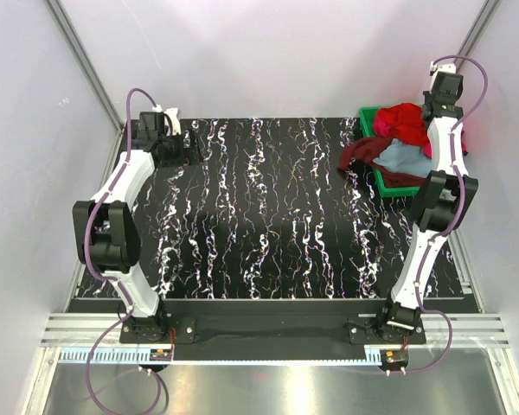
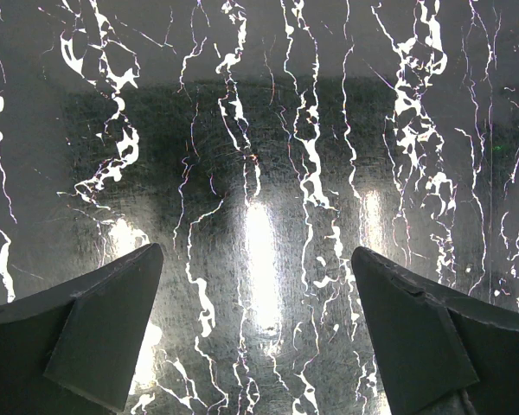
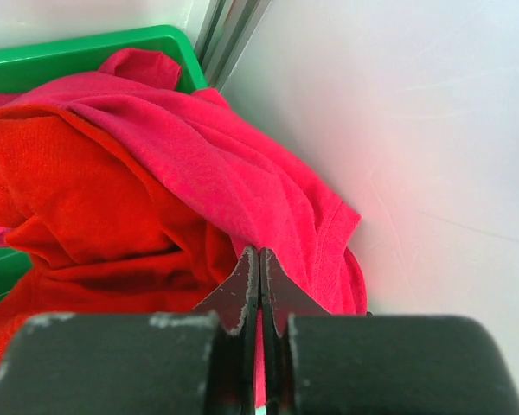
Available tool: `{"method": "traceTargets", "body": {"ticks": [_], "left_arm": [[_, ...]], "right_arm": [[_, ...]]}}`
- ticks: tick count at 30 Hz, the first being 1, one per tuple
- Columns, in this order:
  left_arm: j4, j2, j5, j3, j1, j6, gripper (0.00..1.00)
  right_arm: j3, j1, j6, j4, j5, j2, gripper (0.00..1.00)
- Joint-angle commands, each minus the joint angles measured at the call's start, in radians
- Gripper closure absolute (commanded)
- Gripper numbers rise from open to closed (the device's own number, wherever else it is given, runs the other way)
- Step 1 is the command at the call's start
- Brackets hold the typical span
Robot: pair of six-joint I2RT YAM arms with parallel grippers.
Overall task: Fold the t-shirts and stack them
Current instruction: Grab the tshirt from the pile
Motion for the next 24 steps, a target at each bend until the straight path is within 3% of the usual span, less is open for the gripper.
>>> {"method": "traceTargets", "body": {"ticks": [1,8,15,24], "left_arm": [[0.046,-0.025,0.024,0.0,-0.003,-0.012,0.01],[0.046,-0.02,0.02,0.007,-0.003,-0.014,0.01],[0.041,-0.017,0.021,0.018,-0.003,-0.017,0.01],[0.017,-0.017,-0.012,0.067,-0.003,0.026,0.01]], "right_arm": [[0.033,0.0,-0.004,0.044,0.028,-0.009,1.0],[0.134,0.006,0.082,0.019,-0.019,-0.087,1.0],[0.359,0.017,0.167,-0.042,-0.094,-0.124,1.0],[0.424,0.06,0.231,0.016,-0.269,-0.233,1.0]]}}
